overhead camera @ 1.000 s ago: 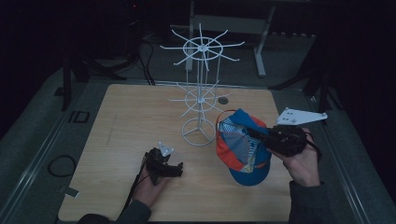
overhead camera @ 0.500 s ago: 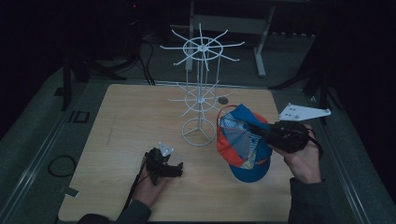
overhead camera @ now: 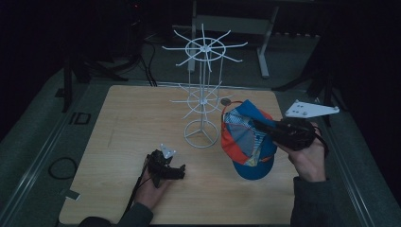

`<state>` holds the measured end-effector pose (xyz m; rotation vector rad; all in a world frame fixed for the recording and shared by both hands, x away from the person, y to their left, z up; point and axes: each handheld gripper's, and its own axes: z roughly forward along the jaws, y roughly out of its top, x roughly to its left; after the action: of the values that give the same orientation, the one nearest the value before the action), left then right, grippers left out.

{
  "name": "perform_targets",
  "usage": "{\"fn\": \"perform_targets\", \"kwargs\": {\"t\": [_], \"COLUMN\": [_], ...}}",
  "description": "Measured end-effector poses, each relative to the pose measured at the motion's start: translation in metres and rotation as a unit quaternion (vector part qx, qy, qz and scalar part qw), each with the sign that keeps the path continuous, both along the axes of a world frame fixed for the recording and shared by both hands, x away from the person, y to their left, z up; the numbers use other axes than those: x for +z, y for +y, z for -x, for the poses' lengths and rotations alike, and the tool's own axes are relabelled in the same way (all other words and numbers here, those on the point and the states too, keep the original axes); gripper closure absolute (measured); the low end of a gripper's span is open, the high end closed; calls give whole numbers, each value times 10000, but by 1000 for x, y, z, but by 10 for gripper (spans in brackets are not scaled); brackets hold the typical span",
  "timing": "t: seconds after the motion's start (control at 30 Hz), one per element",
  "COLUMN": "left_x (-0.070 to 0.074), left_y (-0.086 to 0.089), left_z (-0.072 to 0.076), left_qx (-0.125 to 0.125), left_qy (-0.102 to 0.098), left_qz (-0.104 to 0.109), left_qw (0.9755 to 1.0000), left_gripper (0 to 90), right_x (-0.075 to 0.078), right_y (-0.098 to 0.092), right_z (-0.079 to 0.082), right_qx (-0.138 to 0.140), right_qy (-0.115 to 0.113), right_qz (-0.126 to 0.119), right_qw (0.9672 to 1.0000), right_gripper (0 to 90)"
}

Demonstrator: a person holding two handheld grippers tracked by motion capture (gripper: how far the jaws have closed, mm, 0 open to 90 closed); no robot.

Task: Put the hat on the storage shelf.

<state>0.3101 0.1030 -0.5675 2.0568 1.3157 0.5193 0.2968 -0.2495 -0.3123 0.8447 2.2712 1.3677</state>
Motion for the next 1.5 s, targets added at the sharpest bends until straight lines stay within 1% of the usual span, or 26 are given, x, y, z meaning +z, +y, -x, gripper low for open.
{"fn": "perform_targets", "kwargs": {"t": [0.1, 0.23, 0.63, 0.8, 0.9, 1.0, 1.1, 1.5], "left_x": [0, 0, 0, 0, 0, 0, 0, 0], "left_y": [0, 0, 0, 0, 0, 0, 0, 0], "left_z": [0, 0, 0, 0, 0, 0, 0, 0], "left_qx": [-5, -4, 0, 0, -2, -1, 0, -2], "left_qy": [4, 3, 0, 0, 1, 0, 0, 1], "left_qz": [-6, -4, 0, 0, -2, 0, 0, 0], "left_qw": [10000, 10000, 10000, 10000, 10000, 10000, 10000, 10000], "left_gripper": [27, 26, 26, 26, 26, 26, 26, 26], "right_x": [1, 3, 14, 19, 22, 25, 27, 37], "right_y": [-1, -2, -6, -8, -9, -10, -11, -14], "right_z": [-1, -3, -8, -11, -13, -14, -14, -13], "right_qx": [-27, -41, -104, -119, -98, -104, -31, 24], "right_qy": [-8, -39, -154, -219, -255, -291, -334, -471], "right_qz": [-64, -89, -197, -279, -383, -414, -499, -614], "right_qw": [10000, 9999, 9996, 9993, 9989, 9987, 9982, 9970], "right_gripper": [873, 873, 874, 874, 874, 874, 874, 875]}}
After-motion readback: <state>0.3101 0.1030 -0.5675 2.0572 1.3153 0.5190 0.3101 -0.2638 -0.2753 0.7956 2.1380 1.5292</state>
